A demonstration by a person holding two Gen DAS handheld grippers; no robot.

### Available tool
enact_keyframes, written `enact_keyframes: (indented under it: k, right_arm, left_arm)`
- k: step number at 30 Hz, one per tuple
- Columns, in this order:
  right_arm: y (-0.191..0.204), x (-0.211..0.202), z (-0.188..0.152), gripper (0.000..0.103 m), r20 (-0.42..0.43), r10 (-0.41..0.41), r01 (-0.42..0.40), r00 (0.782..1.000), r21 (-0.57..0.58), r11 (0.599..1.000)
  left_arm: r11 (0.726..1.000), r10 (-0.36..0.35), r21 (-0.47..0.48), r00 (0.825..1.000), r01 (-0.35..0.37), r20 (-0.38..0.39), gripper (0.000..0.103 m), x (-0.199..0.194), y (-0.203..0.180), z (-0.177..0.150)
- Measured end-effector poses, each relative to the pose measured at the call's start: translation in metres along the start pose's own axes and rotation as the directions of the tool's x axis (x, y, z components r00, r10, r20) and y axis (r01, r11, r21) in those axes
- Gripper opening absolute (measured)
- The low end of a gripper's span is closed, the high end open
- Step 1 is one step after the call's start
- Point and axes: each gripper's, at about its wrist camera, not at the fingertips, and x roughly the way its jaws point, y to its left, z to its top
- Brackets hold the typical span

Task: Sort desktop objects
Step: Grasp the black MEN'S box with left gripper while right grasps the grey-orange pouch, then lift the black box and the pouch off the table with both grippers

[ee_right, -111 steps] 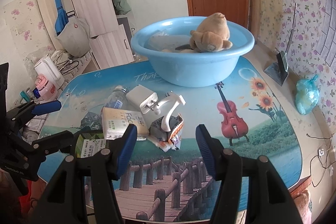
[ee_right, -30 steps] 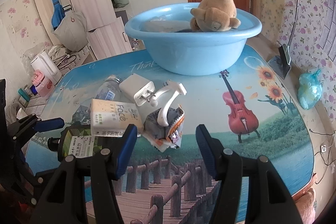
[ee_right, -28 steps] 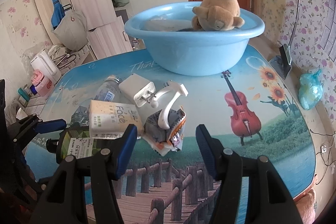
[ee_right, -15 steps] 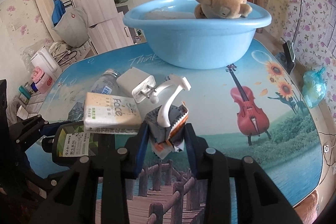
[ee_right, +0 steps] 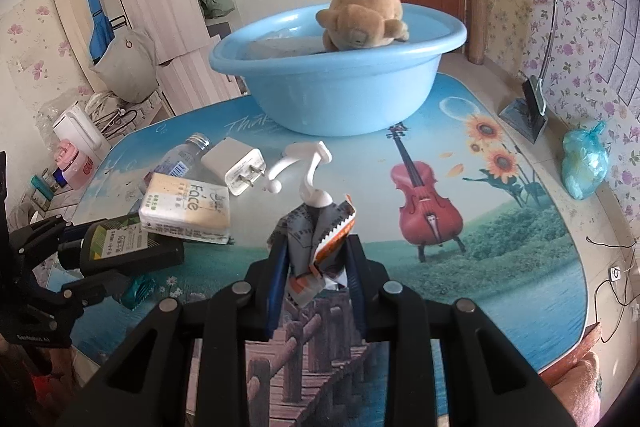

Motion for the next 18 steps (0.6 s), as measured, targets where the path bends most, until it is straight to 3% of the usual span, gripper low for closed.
enact_keyframes:
  k: [18]
  right_arm:
    - [-0.005, -0.024, -0.011, 0.027, 0.007, -0.027, 0.027, 1.0, -0.037, 0.999]
  left_arm:
    - [0.999, 0.034, -0.032, 0.999, -0.035, -0.034, 0.067, -0.006, 0.014, -0.015]
